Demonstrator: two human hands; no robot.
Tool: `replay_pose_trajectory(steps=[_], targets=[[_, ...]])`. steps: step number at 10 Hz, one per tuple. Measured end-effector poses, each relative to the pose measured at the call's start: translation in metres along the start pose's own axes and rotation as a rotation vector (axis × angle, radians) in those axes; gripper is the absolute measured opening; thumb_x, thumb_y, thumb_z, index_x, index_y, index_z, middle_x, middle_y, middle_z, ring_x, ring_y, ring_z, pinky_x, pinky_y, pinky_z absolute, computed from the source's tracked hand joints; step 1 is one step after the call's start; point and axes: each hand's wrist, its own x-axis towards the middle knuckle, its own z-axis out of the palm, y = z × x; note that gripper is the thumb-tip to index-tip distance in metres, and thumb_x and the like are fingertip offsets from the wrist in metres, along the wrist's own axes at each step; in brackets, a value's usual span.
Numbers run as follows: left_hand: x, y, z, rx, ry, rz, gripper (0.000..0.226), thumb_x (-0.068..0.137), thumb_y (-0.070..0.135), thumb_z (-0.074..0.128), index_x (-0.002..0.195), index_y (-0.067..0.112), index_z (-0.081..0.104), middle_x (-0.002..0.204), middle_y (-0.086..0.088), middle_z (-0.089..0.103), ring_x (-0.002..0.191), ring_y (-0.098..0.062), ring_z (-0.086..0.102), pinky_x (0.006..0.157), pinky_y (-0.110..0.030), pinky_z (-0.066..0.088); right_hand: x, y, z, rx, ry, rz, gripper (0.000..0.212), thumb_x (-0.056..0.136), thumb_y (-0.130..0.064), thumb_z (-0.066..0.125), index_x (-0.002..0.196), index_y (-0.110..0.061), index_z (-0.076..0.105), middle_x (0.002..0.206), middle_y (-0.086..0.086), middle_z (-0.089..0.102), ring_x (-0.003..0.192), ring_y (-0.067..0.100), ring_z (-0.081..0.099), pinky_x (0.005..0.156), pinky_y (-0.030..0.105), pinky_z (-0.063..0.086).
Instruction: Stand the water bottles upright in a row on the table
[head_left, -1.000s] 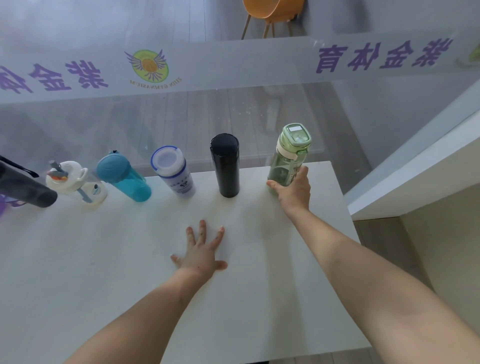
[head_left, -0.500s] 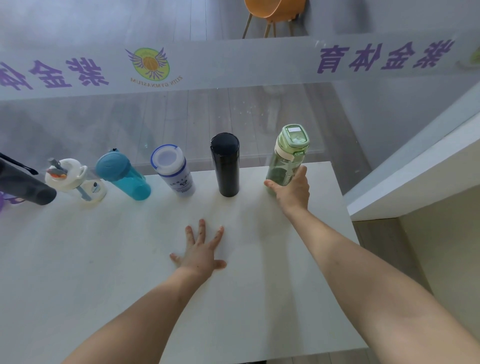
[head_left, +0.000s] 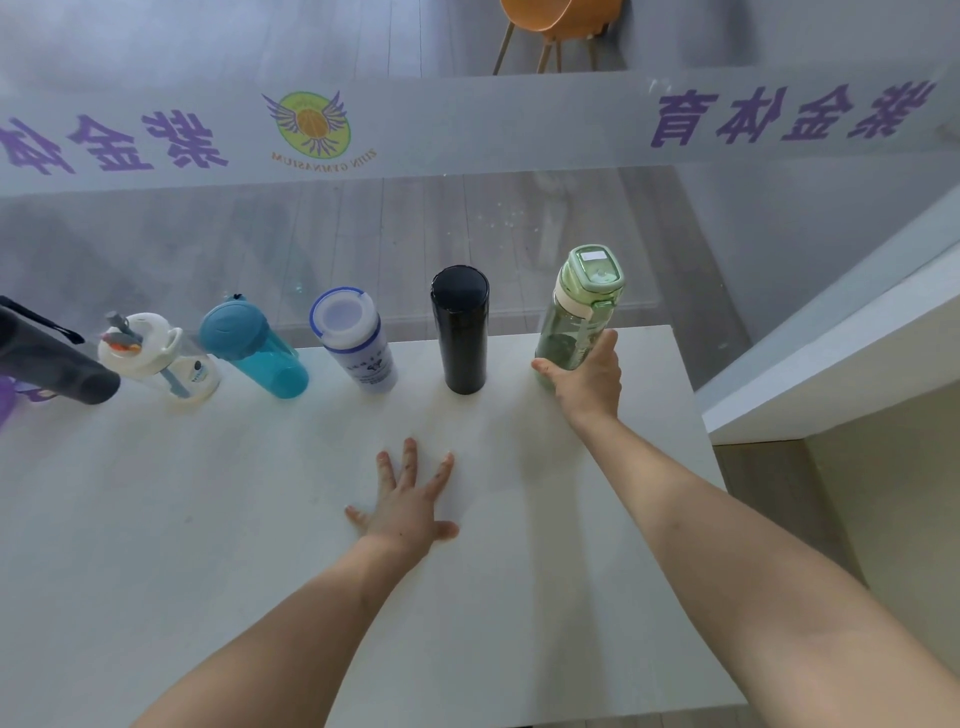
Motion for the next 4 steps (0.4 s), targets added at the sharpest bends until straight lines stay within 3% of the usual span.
replay_pose_trajectory(steps=[2,4], targets=[[0.001,0.000,-0.001,0.006,0.007,0.002,0.098,0.095,0.049,0.066,0.152,0.061,-0.012,0.161,0.009,-0.039,0.150,-0.031,-0.033,0.105,-0.083,0.021,-0.002,-0.001,-0.003,0.012,-0.013,0.013,0.078,0.069,-0.044,0.091,0.119,-0.018,0.036,0.120,0.006,0.053,0.111,0.030,0.057,0.093,0.043,0.049],[0.002,0.001,-0.001,0.002,0.020,-0.002,0.100,0.094,0.049,0.068,0.152,0.061,-0.012,0.161,0.010,-0.040,0.150,-0.031,-0.033,0.105,-0.083,0.018,-0.018,0.011,-0.016,-0.001,-0.126,0.177,0.105,0.074,-0.047,0.087,0.152,-0.014,0.025,0.148,0.013,0.043,0.133,0.032,0.049,0.099,0.035,0.041]])
